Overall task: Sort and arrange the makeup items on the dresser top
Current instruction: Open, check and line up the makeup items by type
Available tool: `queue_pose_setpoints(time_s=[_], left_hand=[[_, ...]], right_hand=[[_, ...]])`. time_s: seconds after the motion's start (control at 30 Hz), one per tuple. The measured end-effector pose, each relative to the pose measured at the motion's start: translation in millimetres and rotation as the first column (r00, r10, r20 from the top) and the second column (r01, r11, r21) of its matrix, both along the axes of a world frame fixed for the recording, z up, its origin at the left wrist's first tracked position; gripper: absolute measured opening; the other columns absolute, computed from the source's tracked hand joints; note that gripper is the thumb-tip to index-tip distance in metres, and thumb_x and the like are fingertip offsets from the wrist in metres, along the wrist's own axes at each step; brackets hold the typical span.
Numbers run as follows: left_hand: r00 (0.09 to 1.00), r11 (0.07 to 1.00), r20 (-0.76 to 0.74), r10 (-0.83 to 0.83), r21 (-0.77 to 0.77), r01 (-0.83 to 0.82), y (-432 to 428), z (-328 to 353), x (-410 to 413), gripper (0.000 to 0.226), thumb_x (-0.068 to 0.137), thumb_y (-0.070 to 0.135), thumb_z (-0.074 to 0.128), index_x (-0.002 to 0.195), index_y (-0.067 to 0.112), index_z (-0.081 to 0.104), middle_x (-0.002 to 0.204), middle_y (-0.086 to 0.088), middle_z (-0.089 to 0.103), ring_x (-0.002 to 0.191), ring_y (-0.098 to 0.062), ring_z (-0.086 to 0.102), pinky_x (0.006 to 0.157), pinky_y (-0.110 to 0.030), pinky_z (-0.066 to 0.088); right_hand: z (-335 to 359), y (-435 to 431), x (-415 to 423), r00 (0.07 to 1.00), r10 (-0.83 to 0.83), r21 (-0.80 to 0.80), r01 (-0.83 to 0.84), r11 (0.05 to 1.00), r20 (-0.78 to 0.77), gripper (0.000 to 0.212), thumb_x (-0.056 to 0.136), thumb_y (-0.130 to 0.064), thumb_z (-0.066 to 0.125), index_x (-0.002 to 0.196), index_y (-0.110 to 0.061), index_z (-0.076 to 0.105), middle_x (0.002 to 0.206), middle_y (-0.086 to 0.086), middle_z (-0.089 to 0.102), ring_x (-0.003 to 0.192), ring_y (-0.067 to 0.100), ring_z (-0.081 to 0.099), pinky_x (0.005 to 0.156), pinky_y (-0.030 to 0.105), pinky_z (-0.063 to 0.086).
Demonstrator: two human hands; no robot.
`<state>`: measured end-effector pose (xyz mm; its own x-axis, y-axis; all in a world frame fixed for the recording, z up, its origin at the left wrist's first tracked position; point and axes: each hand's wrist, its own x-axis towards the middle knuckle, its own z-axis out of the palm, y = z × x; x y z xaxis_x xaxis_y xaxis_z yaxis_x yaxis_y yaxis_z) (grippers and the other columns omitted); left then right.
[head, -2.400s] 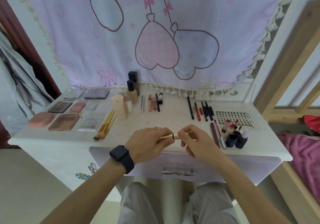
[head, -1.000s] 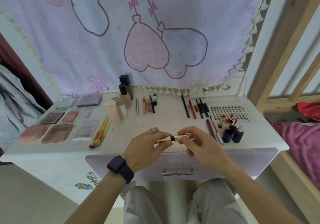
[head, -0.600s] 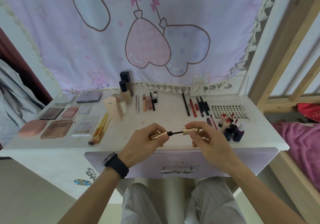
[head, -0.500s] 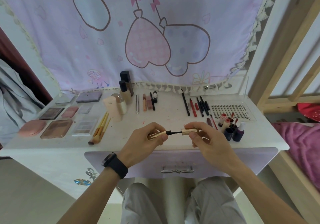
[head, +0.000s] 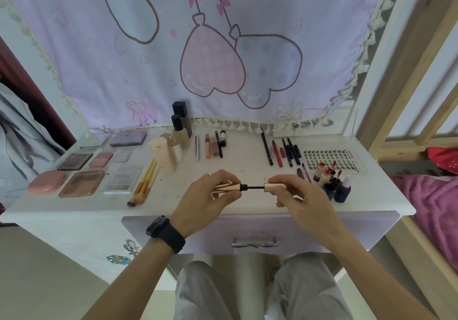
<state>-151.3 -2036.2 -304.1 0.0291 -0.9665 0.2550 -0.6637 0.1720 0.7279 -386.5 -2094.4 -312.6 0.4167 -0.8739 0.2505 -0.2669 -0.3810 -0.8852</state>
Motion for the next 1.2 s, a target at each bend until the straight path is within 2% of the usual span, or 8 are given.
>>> queue_pose_setpoints(time_s=[0.3, 0.43, 0.57, 0.7, 0.83, 1.0, 1.1, 1.2], left_hand=[[1.0, 0.999, 0.028, 0.008, -0.044, -0.007, -0.2, 1.8, -0.1, 0.017, 0.091, 0.034, 0.068, 0.104, 0.041, 0.06, 0.097, 0.018, 0.068, 0.092, -0.015, 0.058, 0.083, -0.038, 0.05], [1.0, 1.0, -0.024, -0.011, 0.009, 0.011, -0.6, 4.6, 1.2, 0.014, 0.091, 0.034, 0.068, 0.101, 0.042, 0.062, 0.096, 0.019, 0.069, 0.093, -0.011, 0.061, 0.083, -0.031, 0.051], [0.991, 0.996, -0.127, -0.037, 0.074, 0.047, -0.8, 8.1, 4.7, 0.013, 0.089, 0.044, 0.066, 0.1, 0.036, 0.067, 0.095, 0.014, 0.071, 0.09, -0.007, 0.065, 0.078, -0.019, 0.051], [0.982, 0.991, -0.185, -0.047, 0.112, 0.069, -3.4, 12.2, 9.2, 0.012, 0.09, 0.042, 0.067, 0.099, 0.034, 0.069, 0.094, 0.01, 0.071, 0.088, -0.01, 0.066, 0.08, -0.024, 0.054], [0.969, 0.983, -0.236, -0.078, 0.145, 0.115, -6.5, 17.9, 11.7, 0.016, 0.088, 0.043, 0.067, 0.099, 0.032, 0.071, 0.094, 0.011, 0.072, 0.09, -0.009, 0.068, 0.082, -0.018, 0.052], [0.956, 0.995, -0.289, 0.042, 0.101, -0.014, -6.7, 29.4, 37.8, 0.021, 0.09, 0.037, 0.062, 0.103, 0.022, 0.069, 0.085, 0.016, 0.07, 0.082, 0.002, 0.065, 0.073, -0.008, 0.046], [0.932, 0.996, -0.351, 0.087, 0.058, -0.071, -15.2, 30.2, 30.0, 0.019, 0.094, 0.037, 0.06, 0.105, 0.023, 0.068, 0.08, 0.012, 0.07, 0.07, 0.004, 0.06, 0.064, -0.008, 0.044], [0.862, 0.992, -0.491, 0.124, 0.058, -0.11, -24.9, 23.5, 12.6, 0.027, 0.095, 0.044, 0.054, 0.106, 0.022, 0.065, 0.077, 0.01, 0.066, 0.058, -0.004, 0.047, 0.055, -0.015, 0.04]], right_hand=[[-0.7, 2.5, 1.0, 1.0, -0.018, 0.031, 0.017, 0.999, 0.01, 0.012, 0.101, -0.033, 0.056, 0.102, -0.039, 0.066, 0.08, -0.012, 0.071, 0.066, 0.01, 0.068, 0.069, 0.025, 0.058], [2.0, 4.1, -1.4, 1.0, -0.014, -0.015, 0.013, 1.0, -0.004, 0.013, 0.1, -0.033, 0.056, 0.102, -0.042, 0.064, 0.084, -0.017, 0.071, 0.073, 0.009, 0.068, 0.072, 0.023, 0.058], [10.7, 11.1, -1.9, 0.999, -0.003, -0.126, -0.001, 0.992, -0.035, 0.013, 0.094, -0.046, 0.051, 0.103, -0.051, 0.059, 0.095, -0.026, 0.068, 0.083, 0.004, 0.068, 0.074, 0.019, 0.056], [16.4, 11.4, -6.3, 0.999, -0.027, -0.182, 0.021, 0.983, -0.031, 0.019, 0.099, -0.032, 0.057, 0.104, -0.05, 0.06, 0.096, -0.019, 0.07, 0.085, 0.005, 0.068, 0.076, 0.023, 0.056], [24.7, 11.9, -12.5, 0.997, -0.059, -0.201, 0.046, 0.979, -0.057, 0.023, 0.099, -0.026, 0.059, 0.102, -0.049, 0.061, 0.091, -0.02, 0.069, 0.082, 0.005, 0.069, 0.073, 0.021, 0.056], [48.0, 3.6, -40.0, 0.976, -0.188, -0.109, 0.2, 0.974, 0.109, 0.015, 0.095, -0.039, 0.054, 0.102, -0.041, 0.068, 0.09, -0.02, 0.072, 0.075, 0.001, 0.07, 0.063, 0.006, 0.05], [49.8, -0.2, -34.5, 0.942, -0.213, 0.017, 0.215, 0.976, 0.259, 0.018, 0.1, -0.021, 0.057, 0.105, -0.029, 0.073, 0.086, -0.007, 0.074, 0.071, 0.006, 0.071, 0.066, 0.013, 0.055], [46.2, 1.8, -19.7, 0.892, -0.26, 0.207, 0.194, 0.959, 0.37, 0.021, 0.101, -0.021, 0.059, 0.099, -0.027, 0.078, 0.087, 0.002, 0.075, 0.071, 0.012, 0.07, 0.065, 0.028, 0.06]])
